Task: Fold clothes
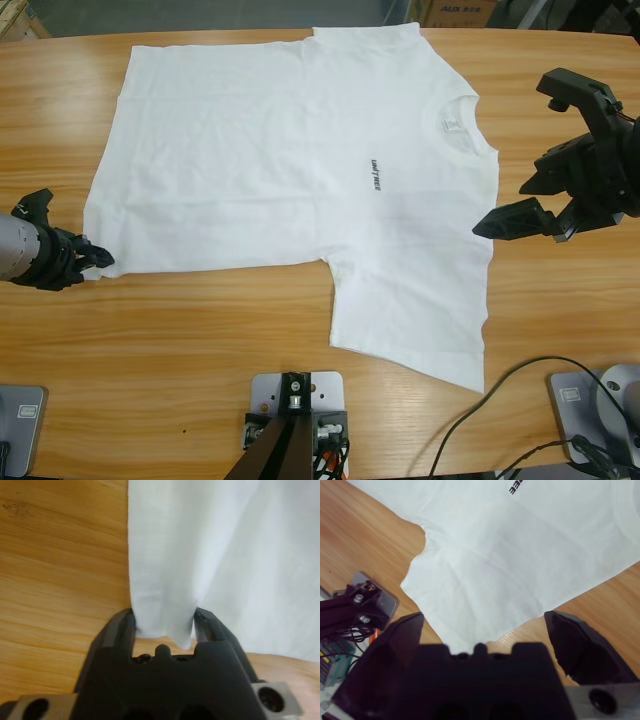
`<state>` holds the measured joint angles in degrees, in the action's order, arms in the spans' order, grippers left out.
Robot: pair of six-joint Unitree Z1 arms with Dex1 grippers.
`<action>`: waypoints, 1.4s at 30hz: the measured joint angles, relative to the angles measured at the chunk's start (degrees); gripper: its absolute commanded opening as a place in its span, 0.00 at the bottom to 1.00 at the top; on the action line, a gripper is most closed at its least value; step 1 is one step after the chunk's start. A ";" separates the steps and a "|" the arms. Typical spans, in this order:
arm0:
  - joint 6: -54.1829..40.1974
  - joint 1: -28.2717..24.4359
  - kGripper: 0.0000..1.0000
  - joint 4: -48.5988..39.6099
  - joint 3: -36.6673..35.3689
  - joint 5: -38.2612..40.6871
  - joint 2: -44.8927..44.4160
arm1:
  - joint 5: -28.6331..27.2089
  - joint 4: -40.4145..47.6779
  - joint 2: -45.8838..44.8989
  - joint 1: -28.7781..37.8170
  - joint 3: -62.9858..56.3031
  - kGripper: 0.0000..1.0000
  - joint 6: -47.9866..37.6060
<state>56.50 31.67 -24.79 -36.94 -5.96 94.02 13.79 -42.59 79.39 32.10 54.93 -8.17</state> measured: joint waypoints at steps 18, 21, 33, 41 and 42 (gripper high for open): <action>0.00 0.00 0.00 4.27 2.28 1.74 -2.14 | 0.00 0.03 0.00 0.00 0.00 0.98 0.00; 0.00 0.01 0.00 4.27 2.32 1.74 -4.12 | 0.03 0.03 0.00 -0.22 0.00 0.98 0.00; -2.41 -0.15 0.00 4.35 2.25 2.76 -11.09 | 11.10 0.22 -0.03 -21.00 -0.28 0.97 -7.17; -2.41 -0.24 0.00 4.35 2.25 3.98 -11.73 | 19.14 16.09 -4.14 -23.74 -17.92 0.95 -22.55; -2.44 -0.25 0.00 4.35 2.25 4.01 -11.73 | 19.14 18.71 -5.62 -23.76 -20.50 0.95 -24.54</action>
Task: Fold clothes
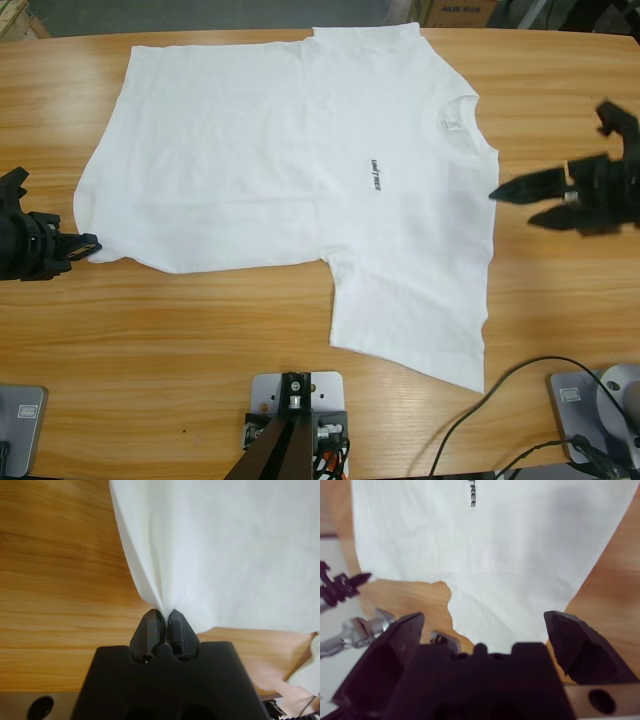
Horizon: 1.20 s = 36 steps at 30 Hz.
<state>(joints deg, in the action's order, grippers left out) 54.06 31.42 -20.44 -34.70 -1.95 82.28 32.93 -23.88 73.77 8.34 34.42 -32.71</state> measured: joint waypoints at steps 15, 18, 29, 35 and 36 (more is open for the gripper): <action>-0.93 -0.08 0.00 0.00 -0.06 0.11 -0.01 | -10.16 18.60 13.26 13.47 -9.64 0.95 -11.92; -0.94 -0.10 0.00 0.00 -0.08 0.11 -0.01 | -12.52 21.35 14.30 14.85 -12.17 0.95 -13.73; -1.05 -0.10 0.00 0.00 -0.20 0.11 -0.01 | -20.55 22.89 9.82 18.11 -15.23 0.95 -18.80; -1.06 -0.10 0.00 0.00 -0.21 0.12 -0.01 | -22.62 15.74 7.92 24.06 -9.84 0.95 -17.43; -1.06 -0.10 0.00 0.00 -0.21 0.12 -0.01 | -22.64 15.17 7.92 24.46 -8.79 0.95 -17.29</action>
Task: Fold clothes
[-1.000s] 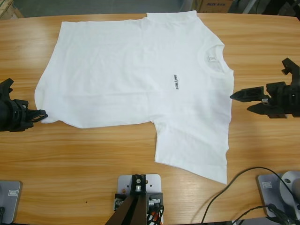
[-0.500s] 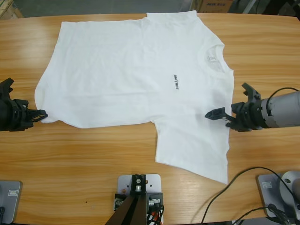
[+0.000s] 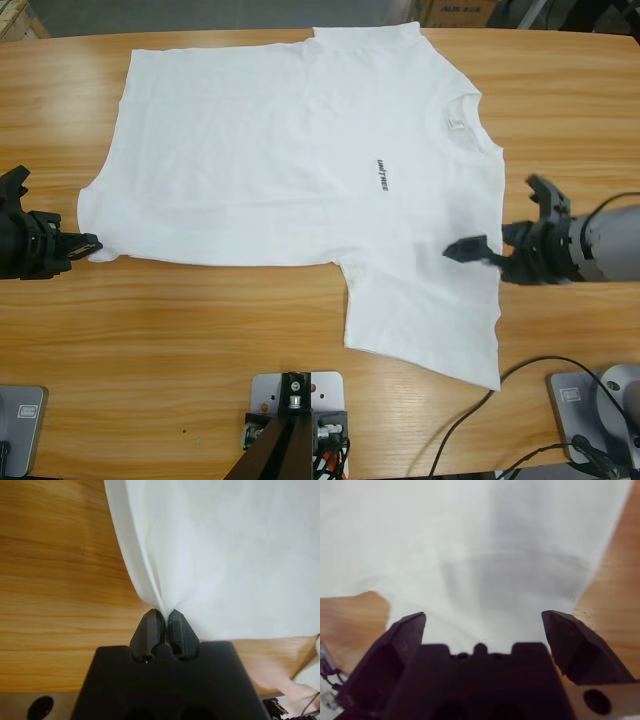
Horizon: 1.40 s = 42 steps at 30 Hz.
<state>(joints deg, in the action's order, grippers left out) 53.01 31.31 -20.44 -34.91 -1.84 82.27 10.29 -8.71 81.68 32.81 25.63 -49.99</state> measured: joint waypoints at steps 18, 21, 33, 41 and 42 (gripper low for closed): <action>-0.31 0.00 0.00 0.00 -0.31 0.00 0.00 | -3.18 -0.87 0.00 0.43 -3.13 0.95 -5.15; -0.31 0.00 0.00 0.00 -0.31 0.00 0.00 | -3.20 -0.87 -0.01 0.62 -3.54 0.95 -5.80; -0.31 0.00 0.00 0.00 -0.33 0.00 0.00 | -1.98 7.58 1.16 1.30 -7.08 0.94 -6.31; -0.31 0.00 0.00 0.00 -0.33 0.00 0.00 | -2.36 8.71 1.50 1.30 -7.56 0.93 -6.71; -0.31 0.00 0.00 0.00 -0.33 0.00 0.00 | -2.59 8.56 1.50 1.31 -7.56 0.94 -6.87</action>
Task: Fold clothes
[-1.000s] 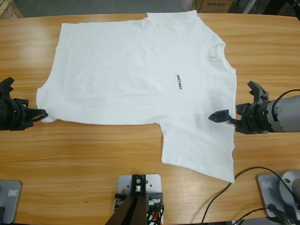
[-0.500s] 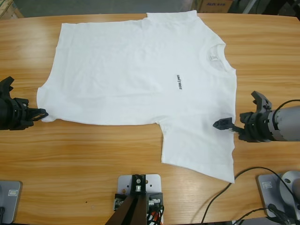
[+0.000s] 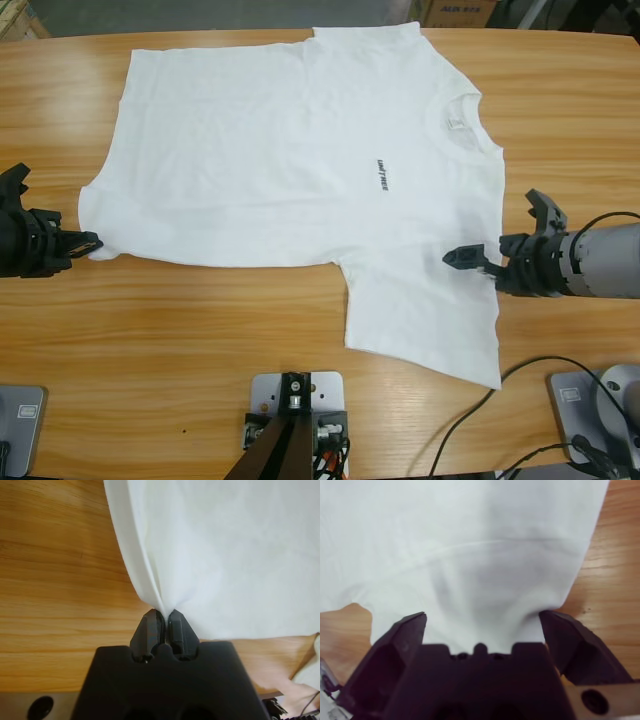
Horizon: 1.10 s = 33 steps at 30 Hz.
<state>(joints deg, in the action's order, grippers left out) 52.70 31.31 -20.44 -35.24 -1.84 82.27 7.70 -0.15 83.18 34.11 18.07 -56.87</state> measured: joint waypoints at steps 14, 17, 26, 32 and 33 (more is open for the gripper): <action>-2.41 -4.50 0.00 -0.02 -0.37 0.00 0.00 | -2.44 -2.36 -0.01 0.14 0.56 0.93 -1.54; -3.23 -5.20 0.00 -0.02 -0.78 0.00 0.01 | -2.44 -2.66 -0.17 0.14 0.64 0.94 -1.54; -3.70 -5.67 0.00 -0.02 -1.29 0.00 0.12 | -3.19 -12.92 -0.89 3.43 9.43 0.94 3.46; -3.71 -5.67 0.00 -0.02 -1.29 0.00 0.12 | -3.54 -14.05 -0.88 4.08 10.39 0.94 3.10; -3.71 -5.67 0.00 -0.02 -1.29 0.00 0.12 | -3.54 -14.02 -0.87 4.09 10.20 0.94 2.65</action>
<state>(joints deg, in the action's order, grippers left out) 48.99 25.65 -20.46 -36.54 -1.83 82.39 4.16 -14.16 82.30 38.20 28.27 -54.22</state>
